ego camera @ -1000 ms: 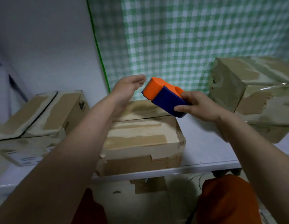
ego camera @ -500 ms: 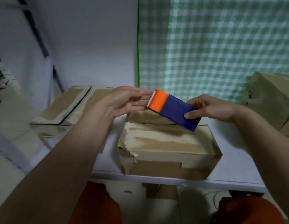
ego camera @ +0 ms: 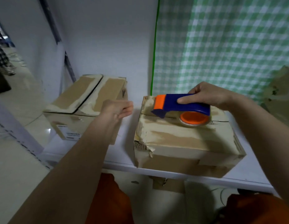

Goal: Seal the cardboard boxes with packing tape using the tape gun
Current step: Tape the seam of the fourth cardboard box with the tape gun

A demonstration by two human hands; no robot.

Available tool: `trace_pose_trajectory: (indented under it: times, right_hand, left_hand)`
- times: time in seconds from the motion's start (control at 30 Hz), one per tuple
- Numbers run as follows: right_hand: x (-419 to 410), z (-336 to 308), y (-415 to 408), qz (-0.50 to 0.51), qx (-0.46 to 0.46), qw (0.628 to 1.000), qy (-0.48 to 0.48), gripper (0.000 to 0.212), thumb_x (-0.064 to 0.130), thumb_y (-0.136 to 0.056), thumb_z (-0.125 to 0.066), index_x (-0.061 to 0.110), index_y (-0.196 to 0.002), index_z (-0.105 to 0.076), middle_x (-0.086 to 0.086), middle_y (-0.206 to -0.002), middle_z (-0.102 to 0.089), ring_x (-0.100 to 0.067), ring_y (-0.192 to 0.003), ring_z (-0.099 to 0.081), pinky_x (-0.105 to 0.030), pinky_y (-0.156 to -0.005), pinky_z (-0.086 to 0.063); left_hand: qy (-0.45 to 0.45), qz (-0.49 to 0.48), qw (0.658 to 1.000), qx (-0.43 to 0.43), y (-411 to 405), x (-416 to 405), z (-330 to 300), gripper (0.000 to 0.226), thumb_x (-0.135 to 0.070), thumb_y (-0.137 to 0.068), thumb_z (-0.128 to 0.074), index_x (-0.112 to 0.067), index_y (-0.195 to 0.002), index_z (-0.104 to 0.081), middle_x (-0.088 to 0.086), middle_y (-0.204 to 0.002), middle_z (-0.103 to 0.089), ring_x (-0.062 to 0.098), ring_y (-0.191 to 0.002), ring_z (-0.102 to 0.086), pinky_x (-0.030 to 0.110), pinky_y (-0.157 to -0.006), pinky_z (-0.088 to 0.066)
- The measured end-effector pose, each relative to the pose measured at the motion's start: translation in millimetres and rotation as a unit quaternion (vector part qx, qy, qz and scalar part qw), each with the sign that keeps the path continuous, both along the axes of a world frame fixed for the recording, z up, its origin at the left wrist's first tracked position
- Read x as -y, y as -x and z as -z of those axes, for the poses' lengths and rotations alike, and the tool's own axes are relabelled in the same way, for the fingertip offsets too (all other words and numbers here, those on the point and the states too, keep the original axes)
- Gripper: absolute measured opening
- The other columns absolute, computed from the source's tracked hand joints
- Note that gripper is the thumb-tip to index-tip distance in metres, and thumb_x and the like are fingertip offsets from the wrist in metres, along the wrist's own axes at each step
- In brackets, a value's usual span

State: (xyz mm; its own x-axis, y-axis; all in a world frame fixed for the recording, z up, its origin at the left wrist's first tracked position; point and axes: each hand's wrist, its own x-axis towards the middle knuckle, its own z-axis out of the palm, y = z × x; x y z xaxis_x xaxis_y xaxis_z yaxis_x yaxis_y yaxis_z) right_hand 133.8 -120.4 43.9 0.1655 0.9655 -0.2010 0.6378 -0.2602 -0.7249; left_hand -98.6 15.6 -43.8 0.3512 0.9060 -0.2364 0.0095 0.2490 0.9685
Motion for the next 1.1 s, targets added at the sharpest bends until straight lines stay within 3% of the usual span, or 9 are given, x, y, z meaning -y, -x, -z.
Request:
trace_pose_trajectory:
  times: [0.1, 0.2, 0.4, 0.57, 0.77, 0.83, 0.93, 1.03, 1.1]
  right_hand:
    - [-5, 0, -7, 0.010, 0.032, 0.999, 0.027, 0.052, 0.052, -0.057, -0.074, 0.006, -0.081, -0.072, -0.003, -0.062, -0.070, -0.010, -0.052, -0.064, -0.021, -0.054, -0.048]
    - [-15, 2, -3, 0.008, 0.047, 0.998, 0.032, 0.052, 0.051, -0.060, -0.074, 0.006, -0.085, -0.072, -0.003, -0.065, -0.071, -0.011, -0.055, -0.065, -0.022, -0.055, -0.048]
    - [-27, -2, -3, -0.007, 0.086, 0.995, 0.054, 0.052, 0.053, -0.062, -0.073, 0.006, -0.085, -0.072, -0.006, -0.073, -0.073, -0.015, -0.062, -0.066, -0.024, -0.058, -0.049]
    - [-34, 2, -1, -0.024, 0.099, 0.992, 0.074, 0.058, 0.055, -0.057, -0.073, 0.006, -0.087, -0.072, -0.007, -0.078, -0.073, -0.016, -0.066, -0.068, -0.023, -0.057, -0.049]
    - [-37, 3, -3, -0.034, 0.111, 0.991, 0.073, 0.051, 0.051, -0.067, -0.074, 0.006, -0.089, -0.071, -0.009, -0.082, -0.073, -0.018, -0.069, -0.068, -0.025, -0.061, -0.051]
    - [-38, 3, -3, -0.035, 0.113, 0.990, 0.072, 0.052, 0.051, -0.067, -0.074, 0.005, -0.090, -0.071, -0.010, -0.083, -0.073, -0.020, -0.071, -0.068, -0.027, -0.063, -0.052]
    - [-38, 3, -2, -0.036, 0.115, 0.990, 0.071, 0.056, 0.053, -0.063, -0.074, 0.004, -0.090, -0.071, -0.011, -0.084, -0.073, -0.020, -0.072, -0.068, -0.028, -0.065, -0.052]
    - [-37, 3, -2, -0.038, 0.115, 0.990, 0.068, 0.053, 0.051, -0.067, -0.075, 0.004, -0.090, -0.071, -0.010, -0.083, -0.073, -0.020, -0.071, -0.068, -0.027, -0.064, -0.052]
    - [-37, 4, -1, -0.038, 0.116, 0.990, 0.066, 0.051, 0.051, -0.069, -0.074, 0.005, -0.090, -0.070, -0.010, -0.083, -0.073, -0.020, -0.072, -0.068, -0.028, -0.065, -0.052]
  left_hand:
    - [0.008, -0.051, 0.998, -0.032, -2, -2, 12, 0.009, 0.006, -0.084, -0.063, 0.006, -0.076, -0.061, 0.007, -0.050, -0.052, 0.007, -0.034, -0.046, 0.018, -0.044, -0.052]
    - [0.016, -0.069, 0.996, -0.053, -11, -8, 23, 0.030, 0.009, -0.082, -0.062, 0.000, -0.056, -0.050, 0.002, -0.037, -0.045, 0.009, -0.027, -0.041, 0.014, -0.032, -0.035]
    - [0.030, -0.124, 0.988, -0.090, -18, -20, 33, 0.009, 0.001, -0.078, -0.071, 0.005, -0.072, -0.067, 0.008, -0.051, -0.062, 0.012, -0.040, -0.058, 0.018, -0.046, -0.048]
    - [-0.028, -0.096, 0.981, -0.165, -24, -3, 43, 0.028, -0.004, -0.081, -0.066, -0.013, -0.056, -0.059, -0.005, -0.041, -0.056, 0.009, -0.044, -0.056, 0.019, -0.050, -0.048]
    - [-0.210, -0.078, 0.914, -0.339, -30, 4, 51, 0.032, -0.018, -0.085, -0.060, -0.012, -0.053, -0.060, -0.001, -0.051, -0.047, 0.016, -0.051, -0.041, 0.025, -0.047, -0.027]
    - [-0.220, -0.064, 0.891, -0.393, -28, 3, 50, 0.035, -0.016, -0.088, -0.055, -0.014, -0.053, -0.057, 0.001, -0.055, -0.050, 0.020, -0.054, -0.044, 0.025, -0.050, -0.030]
    - [-0.211, 0.036, 0.836, -0.506, -25, -3, 52, 0.021, -0.015, -0.091, -0.052, -0.007, -0.075, -0.064, 0.010, -0.082, -0.062, 0.028, -0.074, -0.056, 0.029, -0.064, -0.044]
    - [-0.158, 0.087, 0.830, -0.527, -21, -7, 55, 0.026, -0.017, -0.093, -0.052, -0.006, -0.070, -0.051, 0.012, -0.083, -0.056, 0.022, -0.066, -0.053, 0.028, -0.059, -0.041]
    - [-0.180, 0.042, 0.859, -0.478, -24, -6, 43, 0.036, -0.029, -0.098, -0.044, -0.004, -0.075, -0.054, 0.012, -0.084, -0.056, 0.022, -0.067, -0.051, 0.029, -0.060, -0.037]
